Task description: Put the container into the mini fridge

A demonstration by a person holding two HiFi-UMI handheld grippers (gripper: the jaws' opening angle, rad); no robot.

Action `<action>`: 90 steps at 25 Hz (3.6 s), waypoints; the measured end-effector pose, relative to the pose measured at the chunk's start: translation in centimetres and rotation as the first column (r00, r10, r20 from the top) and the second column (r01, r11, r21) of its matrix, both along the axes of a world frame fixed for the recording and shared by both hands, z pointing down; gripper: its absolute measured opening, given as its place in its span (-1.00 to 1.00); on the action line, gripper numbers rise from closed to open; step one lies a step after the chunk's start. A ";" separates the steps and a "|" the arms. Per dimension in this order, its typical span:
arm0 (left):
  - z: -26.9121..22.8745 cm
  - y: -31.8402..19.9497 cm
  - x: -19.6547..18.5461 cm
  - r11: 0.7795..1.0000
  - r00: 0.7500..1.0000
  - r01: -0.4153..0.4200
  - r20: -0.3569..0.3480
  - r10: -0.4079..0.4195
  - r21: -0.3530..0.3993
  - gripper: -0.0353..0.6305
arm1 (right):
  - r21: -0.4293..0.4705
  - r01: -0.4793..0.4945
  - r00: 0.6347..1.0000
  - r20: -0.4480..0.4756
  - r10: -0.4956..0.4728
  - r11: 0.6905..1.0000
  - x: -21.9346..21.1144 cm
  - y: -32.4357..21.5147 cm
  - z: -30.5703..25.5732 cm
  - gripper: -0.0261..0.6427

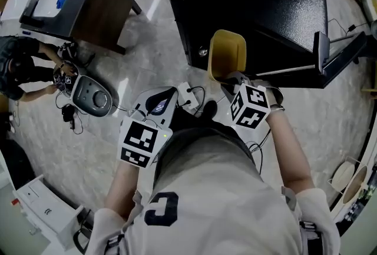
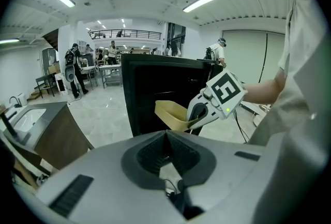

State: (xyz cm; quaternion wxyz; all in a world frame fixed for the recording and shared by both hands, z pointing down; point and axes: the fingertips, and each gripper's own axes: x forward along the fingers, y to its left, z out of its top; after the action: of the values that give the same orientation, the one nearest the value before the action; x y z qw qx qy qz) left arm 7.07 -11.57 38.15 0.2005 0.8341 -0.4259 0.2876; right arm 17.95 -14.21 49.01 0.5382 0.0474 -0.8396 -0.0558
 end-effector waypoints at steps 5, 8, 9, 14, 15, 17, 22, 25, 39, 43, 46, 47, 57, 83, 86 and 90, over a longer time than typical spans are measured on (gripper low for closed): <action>0.3 0.6 0.2 1.000 1.000 -0.001 0.011 0.001 -0.017 -0.73 | 0.013 0.020 0.997 -0.069 -0.019 1.000 0.4 -1.8 2.7 -0.83; 0.4 1.0 -0.4 1.000 1.000 0.018 0.022 -0.018 -0.025 -0.73 | 0.006 0.020 0.996 -0.089 -0.019 1.000 0.2 -2.8 4.3 -0.83; 0.4 1.1 -0.6 0.999 0.999 0.027 0.025 -0.026 -0.028 -0.73 | 0.003 0.018 0.996 -0.091 -0.017 1.000 0.1 -3.2 4.7 -0.83; 0.5 1.5 -1.1 0.996 0.997 0.075 0.039 -0.073 -0.048 -0.73 | -0.002 0.010 0.995 -0.096 -0.010 1.000 0.1 -4.9 6.3 -0.83; 0.5 1.5 -1.3 0.995 0.995 0.088 0.045 -0.086 -0.049 -0.73 | -0.002 0.014 0.995 -0.095 -0.014 1.000 0.0 -5.2 6.5 -0.83; 0.4 1.6 -2.1 0.991 0.991 0.125 0.061 -0.122 -0.046 -0.73 | -0.005 0.032 0.995 -0.090 -0.033 0.999 -0.5 -5.5 6.8 -0.83; -0.1 1.1 -6.4 0.980 0.977 0.200 0.079 -0.199 -0.014 -0.73 | -0.019 0.040 0.993 -0.108 -0.042 0.999 -1.5 -5.2 6.9 -0.83; -0.2 1.0 -8.3 0.972 0.969 0.233 0.083 -0.233 0.016 -0.73 | -0.016 0.041 0.990 -0.131 -0.043 0.999 -1.7 -5.0 7.2 -0.83; 2.3 0.4 -8.7 0.965 0.966 0.257 0.047 -0.255 -0.052 -0.73 | -0.033 0.016 0.983 -0.180 -0.021 0.999 -1.9 -9.0 8.9 -0.83; 2.6 -0.7 -8.1 0.970 0.972 0.236 0.024 -0.235 -0.059 -0.73 | -0.026 0.020 0.980 -0.195 -0.025 0.999 -2.2 -10.0 9.6 -0.82; 2.9 -1.2 -7.7 0.974 0.976 0.219 0.008 -0.219 -0.063 -0.73 | -0.003 0.027 0.977 -0.213 -0.027 1.000 -2.4 -11.1 10.6 -0.82; 3.1 -1.2 -7.6 0.975 0.977 0.213 0.004 -0.213 -0.065 -0.73 | 0.005 0.028 0.975 -0.220 -0.027 1.000 -2.5 -11.4 10.9 -0.83; 5.0 -0.5 -9.0 0.974 0.978 0.204 -0.027 -0.207 -0.098 -0.73 | 0.065 0.018 0.971 -0.241 -0.002 0.998 -3.4 -14.5 12.9 -0.82; 6.4 1.2 -9.9 0.968 0.977 0.208 -0.019 -0.213 -0.138 -0.73 | 0.133 -0.028 0.980 -0.190 0.053 0.991 -4.4 -19.4 15.4 -0.82; 6.7 1.7 -10.3 0.965 0.975 0.220 -0.013 -0.224 -0.145 -0.73 | 0.140 -0.027 0.981 -0.186 0.053 0.990 -4.7 -19.8 15.9 -0.82; 6.4 1.9 -10.7 0.960 0.971 0.235 -0.009 -0.239 -0.152 -0.73 | 0.174 -0.032 0.981 -0.182 0.064 0.984 -5.0 -21.1 15.4 -0.82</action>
State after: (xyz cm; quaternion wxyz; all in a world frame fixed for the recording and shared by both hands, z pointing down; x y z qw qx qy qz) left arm -3.65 -9.67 44.50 0.3016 0.7634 -0.4971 0.2812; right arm 12.92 -35.33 64.38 0.6100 0.1080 -0.7760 -0.1186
